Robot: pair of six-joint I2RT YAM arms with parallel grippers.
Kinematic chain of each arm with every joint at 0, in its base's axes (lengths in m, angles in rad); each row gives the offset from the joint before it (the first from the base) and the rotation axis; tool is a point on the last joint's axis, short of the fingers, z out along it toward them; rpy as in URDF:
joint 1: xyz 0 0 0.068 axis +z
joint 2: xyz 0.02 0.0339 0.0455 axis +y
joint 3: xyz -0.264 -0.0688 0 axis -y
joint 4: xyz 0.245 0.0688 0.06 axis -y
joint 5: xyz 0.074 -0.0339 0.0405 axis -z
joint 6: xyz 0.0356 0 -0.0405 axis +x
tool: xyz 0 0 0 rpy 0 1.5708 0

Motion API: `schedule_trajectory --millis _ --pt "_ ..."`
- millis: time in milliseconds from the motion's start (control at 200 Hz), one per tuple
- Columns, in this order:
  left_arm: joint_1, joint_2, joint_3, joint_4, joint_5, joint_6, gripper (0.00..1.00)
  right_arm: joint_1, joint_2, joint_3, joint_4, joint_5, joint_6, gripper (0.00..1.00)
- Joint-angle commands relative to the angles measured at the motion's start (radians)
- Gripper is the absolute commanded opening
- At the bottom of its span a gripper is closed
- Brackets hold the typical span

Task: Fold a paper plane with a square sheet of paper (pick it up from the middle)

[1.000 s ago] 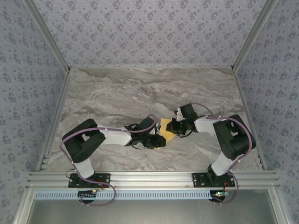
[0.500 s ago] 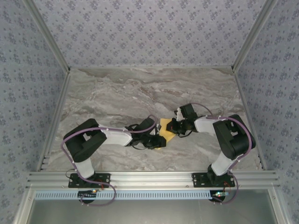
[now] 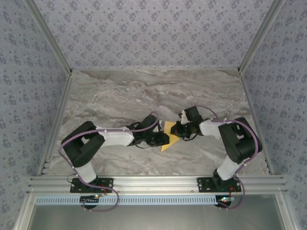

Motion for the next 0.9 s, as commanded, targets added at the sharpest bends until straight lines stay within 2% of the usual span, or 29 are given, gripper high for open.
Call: schedule_trajectory --millis 0,759,894 --pt "-0.001 0.038 0.023 -0.041 0.000 0.015 0.20 0.009 0.079 -0.040 -0.128 0.145 -0.006 0.00" --pt "-0.034 0.060 -0.110 0.019 0.004 -0.063 0.10 0.012 0.098 -0.043 -0.128 0.159 -0.001 0.00" --pt "-0.030 0.012 -0.067 0.019 -0.002 -0.032 0.10 0.011 0.099 -0.043 -0.126 0.157 0.000 0.00"
